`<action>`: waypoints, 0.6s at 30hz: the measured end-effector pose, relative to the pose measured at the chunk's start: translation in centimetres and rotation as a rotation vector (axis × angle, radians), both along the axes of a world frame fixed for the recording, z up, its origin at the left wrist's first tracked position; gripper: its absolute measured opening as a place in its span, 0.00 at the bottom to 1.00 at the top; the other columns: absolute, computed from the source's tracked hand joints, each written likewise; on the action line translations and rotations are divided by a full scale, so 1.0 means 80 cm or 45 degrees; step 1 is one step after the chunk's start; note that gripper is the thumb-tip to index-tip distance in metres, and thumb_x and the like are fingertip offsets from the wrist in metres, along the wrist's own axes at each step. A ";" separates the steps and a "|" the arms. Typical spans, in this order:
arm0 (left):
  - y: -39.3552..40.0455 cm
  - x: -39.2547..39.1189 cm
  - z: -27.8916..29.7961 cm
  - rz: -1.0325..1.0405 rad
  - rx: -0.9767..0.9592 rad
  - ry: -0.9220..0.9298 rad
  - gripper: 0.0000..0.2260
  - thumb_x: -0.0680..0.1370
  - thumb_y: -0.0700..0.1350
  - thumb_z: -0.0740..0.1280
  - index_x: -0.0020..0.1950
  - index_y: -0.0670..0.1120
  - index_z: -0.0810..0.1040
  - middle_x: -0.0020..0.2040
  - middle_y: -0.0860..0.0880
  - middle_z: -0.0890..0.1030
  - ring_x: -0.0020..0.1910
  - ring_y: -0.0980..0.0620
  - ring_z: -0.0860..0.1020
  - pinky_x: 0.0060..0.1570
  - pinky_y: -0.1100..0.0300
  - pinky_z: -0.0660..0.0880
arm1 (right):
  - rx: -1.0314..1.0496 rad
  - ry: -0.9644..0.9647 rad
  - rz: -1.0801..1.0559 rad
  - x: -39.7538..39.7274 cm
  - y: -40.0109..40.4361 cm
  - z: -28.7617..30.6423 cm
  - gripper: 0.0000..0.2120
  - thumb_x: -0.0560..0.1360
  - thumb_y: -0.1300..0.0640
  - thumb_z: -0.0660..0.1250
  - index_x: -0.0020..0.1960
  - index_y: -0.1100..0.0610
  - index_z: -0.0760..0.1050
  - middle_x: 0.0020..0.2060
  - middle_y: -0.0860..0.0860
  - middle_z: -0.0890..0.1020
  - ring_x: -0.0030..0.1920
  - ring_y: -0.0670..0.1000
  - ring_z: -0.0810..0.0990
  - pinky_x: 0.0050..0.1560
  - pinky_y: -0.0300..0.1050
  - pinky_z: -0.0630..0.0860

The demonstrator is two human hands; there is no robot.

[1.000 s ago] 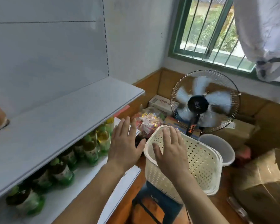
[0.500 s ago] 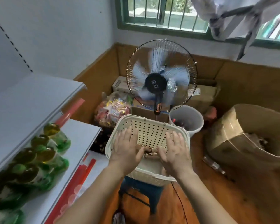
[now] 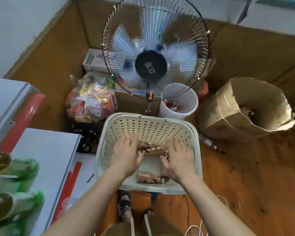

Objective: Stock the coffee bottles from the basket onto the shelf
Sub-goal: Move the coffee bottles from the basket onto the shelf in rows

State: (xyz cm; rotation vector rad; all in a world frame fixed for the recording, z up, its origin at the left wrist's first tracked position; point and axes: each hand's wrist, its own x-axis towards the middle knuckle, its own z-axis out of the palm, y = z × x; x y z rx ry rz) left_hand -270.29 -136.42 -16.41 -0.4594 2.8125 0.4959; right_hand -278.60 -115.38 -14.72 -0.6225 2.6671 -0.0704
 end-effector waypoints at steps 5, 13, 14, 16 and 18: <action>-0.019 -0.025 -0.046 -0.001 0.034 -0.112 0.39 0.84 0.63 0.61 0.88 0.48 0.49 0.87 0.42 0.56 0.86 0.40 0.54 0.85 0.40 0.54 | 0.029 -0.087 -0.002 -0.028 -0.016 -0.055 0.35 0.86 0.38 0.55 0.88 0.50 0.52 0.89 0.56 0.52 0.88 0.61 0.48 0.87 0.63 0.47; -0.038 -0.071 -0.138 0.011 0.058 -0.417 0.42 0.84 0.64 0.62 0.88 0.46 0.46 0.87 0.40 0.55 0.86 0.36 0.55 0.83 0.36 0.56 | 0.204 -0.200 0.104 -0.062 -0.025 -0.157 0.34 0.86 0.39 0.53 0.88 0.54 0.54 0.88 0.58 0.56 0.88 0.62 0.52 0.85 0.66 0.55; -0.039 -0.076 -0.153 0.014 0.075 -0.458 0.42 0.84 0.64 0.62 0.88 0.46 0.45 0.88 0.39 0.54 0.86 0.36 0.53 0.84 0.35 0.55 | 0.186 -0.237 0.087 -0.065 -0.024 -0.170 0.34 0.86 0.40 0.54 0.88 0.53 0.54 0.88 0.57 0.55 0.88 0.61 0.51 0.86 0.66 0.54; -0.039 -0.087 -0.177 0.017 0.101 -0.519 0.41 0.84 0.63 0.62 0.88 0.48 0.45 0.88 0.41 0.51 0.87 0.37 0.49 0.84 0.35 0.50 | 0.178 -0.287 0.059 -0.072 -0.023 -0.198 0.34 0.86 0.40 0.55 0.88 0.52 0.53 0.88 0.56 0.54 0.88 0.60 0.49 0.86 0.64 0.52; -0.040 -0.095 -0.200 0.036 0.135 -0.567 0.41 0.83 0.64 0.63 0.88 0.50 0.46 0.88 0.42 0.50 0.87 0.39 0.48 0.85 0.37 0.47 | 0.225 -0.326 0.084 -0.079 -0.025 -0.224 0.35 0.87 0.39 0.53 0.89 0.52 0.51 0.89 0.56 0.53 0.89 0.60 0.47 0.87 0.64 0.51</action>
